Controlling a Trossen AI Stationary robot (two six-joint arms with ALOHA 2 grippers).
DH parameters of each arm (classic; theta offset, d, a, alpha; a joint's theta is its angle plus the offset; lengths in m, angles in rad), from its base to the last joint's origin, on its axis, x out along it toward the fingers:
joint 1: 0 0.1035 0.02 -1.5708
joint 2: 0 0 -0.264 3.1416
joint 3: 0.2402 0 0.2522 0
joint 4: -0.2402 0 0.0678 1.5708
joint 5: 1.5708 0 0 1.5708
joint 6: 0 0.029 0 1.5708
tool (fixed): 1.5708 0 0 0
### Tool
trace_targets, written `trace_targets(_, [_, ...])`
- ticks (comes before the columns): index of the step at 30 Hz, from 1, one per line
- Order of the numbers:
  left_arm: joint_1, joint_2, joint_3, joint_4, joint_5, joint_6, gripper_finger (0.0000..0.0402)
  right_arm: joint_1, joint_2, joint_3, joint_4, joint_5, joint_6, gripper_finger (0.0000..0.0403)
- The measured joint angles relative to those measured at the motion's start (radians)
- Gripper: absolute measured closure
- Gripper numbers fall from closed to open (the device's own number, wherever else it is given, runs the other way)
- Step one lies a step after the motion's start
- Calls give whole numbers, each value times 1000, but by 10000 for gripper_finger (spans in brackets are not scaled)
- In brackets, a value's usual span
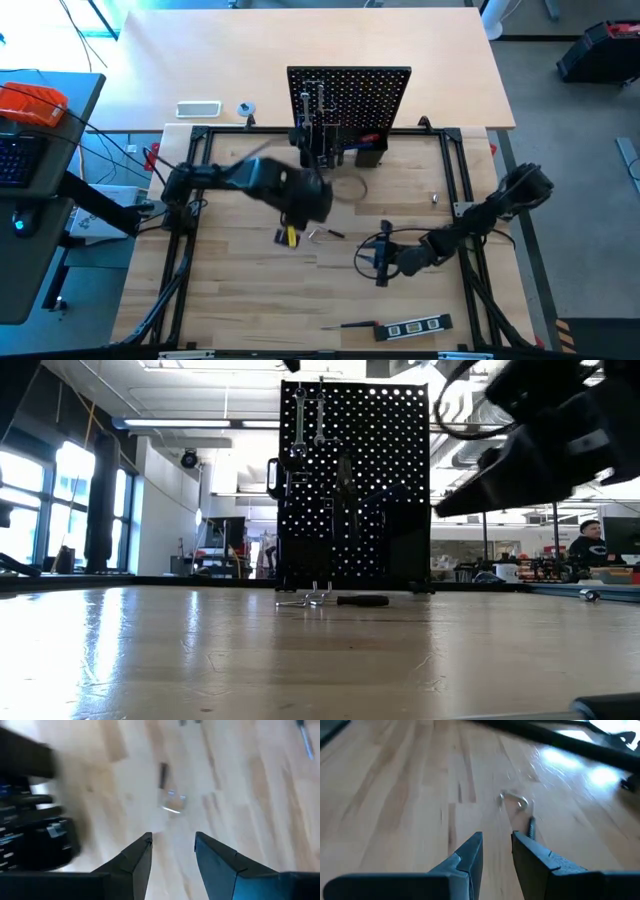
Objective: Hang tools onto peg board
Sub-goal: Hang the binder clip on the pegboard
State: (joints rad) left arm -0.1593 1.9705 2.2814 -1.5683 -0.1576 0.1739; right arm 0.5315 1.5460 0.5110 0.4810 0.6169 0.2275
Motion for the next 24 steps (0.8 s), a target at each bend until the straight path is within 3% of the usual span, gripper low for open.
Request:
trace_targets(6, [-84, -3, -213, 89, -6, -70, 259, -111, 132, 0, 205, -95, -97, 304])
trace_targets(10, [-113, -5, -416, 262, -7, -104, 259, -191, 215, 3, 304, -189, -105, 304])
trace_targets(19, [-130, -6, -788, 650, -12, -172, 259, -273, 344, 125, 291, -281, -163, 304])
trace_targets(24, [-137, -27, -919, 800, -95, -216, 259, -300, 379, 168, 233, -284, -165, 304])
